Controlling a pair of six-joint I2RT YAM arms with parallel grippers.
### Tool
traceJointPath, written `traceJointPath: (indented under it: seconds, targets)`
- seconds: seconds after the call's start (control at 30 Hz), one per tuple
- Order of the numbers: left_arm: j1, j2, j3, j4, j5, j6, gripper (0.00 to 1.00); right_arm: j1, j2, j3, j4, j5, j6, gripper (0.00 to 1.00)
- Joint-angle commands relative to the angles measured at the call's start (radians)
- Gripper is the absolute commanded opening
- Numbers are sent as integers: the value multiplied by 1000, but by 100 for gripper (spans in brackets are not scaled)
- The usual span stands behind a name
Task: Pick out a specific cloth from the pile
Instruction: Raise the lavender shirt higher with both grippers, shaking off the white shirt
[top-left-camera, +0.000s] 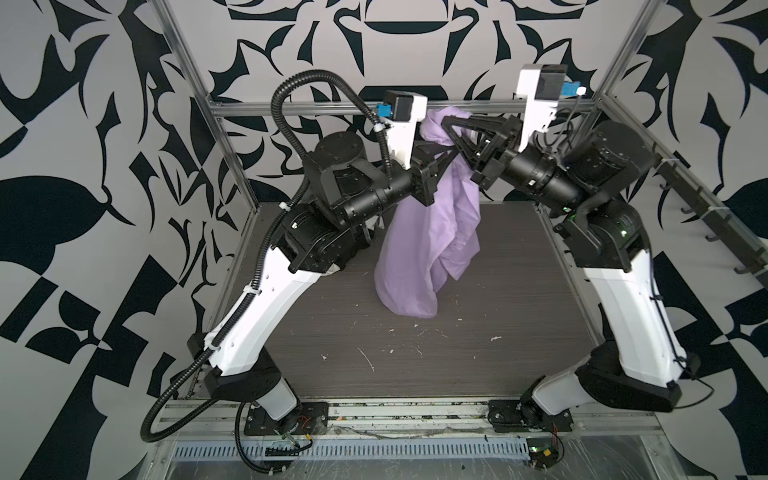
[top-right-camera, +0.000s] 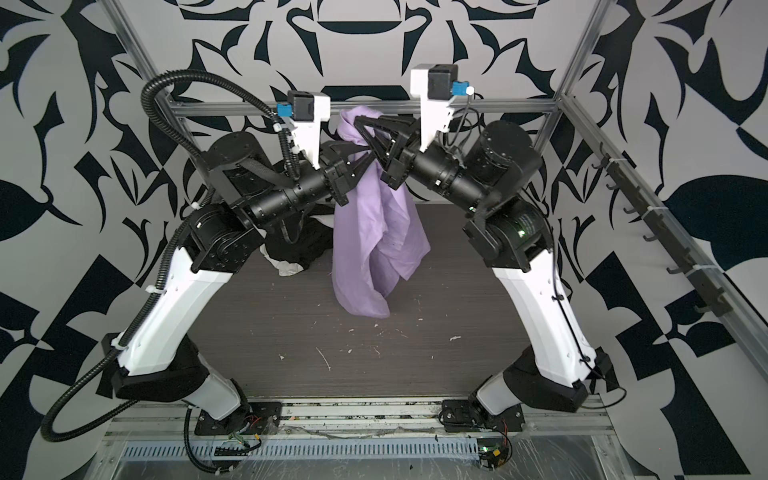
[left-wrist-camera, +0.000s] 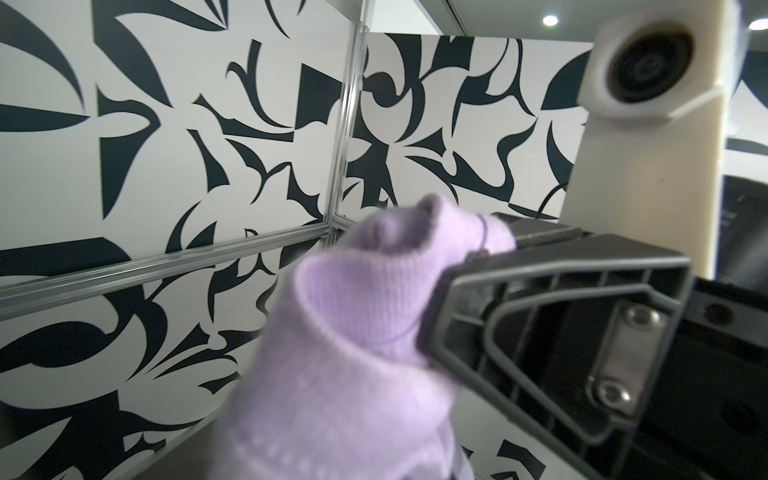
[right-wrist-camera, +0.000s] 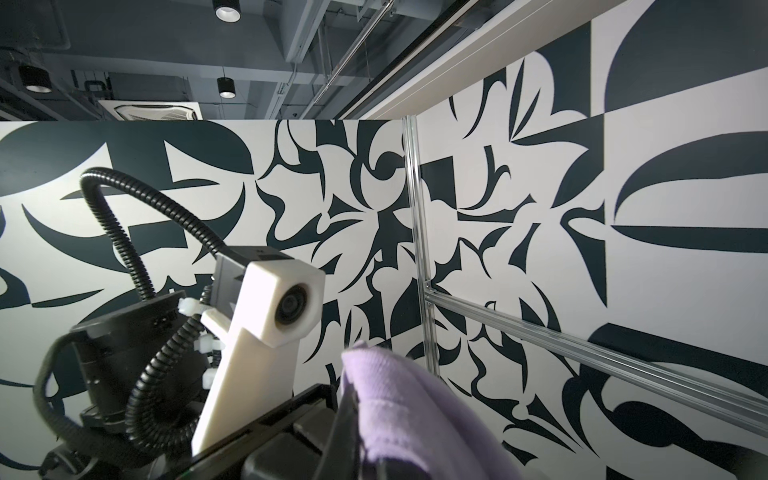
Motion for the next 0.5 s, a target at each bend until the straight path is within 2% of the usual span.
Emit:
traceJointPath:
  seconds: [0.0, 0.23, 0.47]
  targets:
    - [-69, 49, 71, -36, -76, 61, 0, 11, -99, -36, 23, 39, -17, 0]
    - [-225, 76, 80, -9, -173, 116, 0, 12, -250, -173, 14, 74, 62, 0]
    - [-311, 19, -103, 77, -255, 126, 0, 11, -397, -433, 94, 136, 153, 0]
